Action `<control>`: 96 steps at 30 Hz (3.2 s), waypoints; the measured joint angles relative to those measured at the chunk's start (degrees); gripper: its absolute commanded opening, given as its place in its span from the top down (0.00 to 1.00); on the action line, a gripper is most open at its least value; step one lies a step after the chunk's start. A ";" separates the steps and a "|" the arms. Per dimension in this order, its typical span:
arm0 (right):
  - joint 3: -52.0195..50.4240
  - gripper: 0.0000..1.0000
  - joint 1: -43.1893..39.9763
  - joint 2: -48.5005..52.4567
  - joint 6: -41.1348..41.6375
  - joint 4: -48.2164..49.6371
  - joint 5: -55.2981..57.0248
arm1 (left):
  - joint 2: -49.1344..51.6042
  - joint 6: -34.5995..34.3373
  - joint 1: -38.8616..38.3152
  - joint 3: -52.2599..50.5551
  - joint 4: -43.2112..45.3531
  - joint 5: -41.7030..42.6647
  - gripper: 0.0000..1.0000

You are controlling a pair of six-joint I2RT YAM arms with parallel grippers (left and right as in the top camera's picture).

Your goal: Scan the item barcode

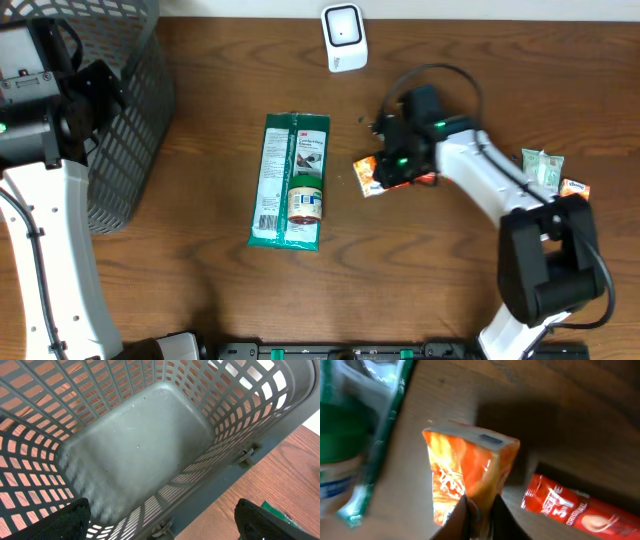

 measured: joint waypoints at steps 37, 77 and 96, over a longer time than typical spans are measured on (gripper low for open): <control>-0.70 0.50 16.20 0.00 3.67 5.25 35.63 | 0.00 0.00 0.00 0.00 0.00 0.00 0.08; -15.28 0.88 17.46 -2.05 4.33 22.86 38.10 | 0.00 0.00 0.00 0.00 0.00 0.00 0.08; -13.44 0.59 21.31 -5.20 1.29 18.16 34.77 | 0.00 0.00 0.00 0.00 0.00 0.02 0.08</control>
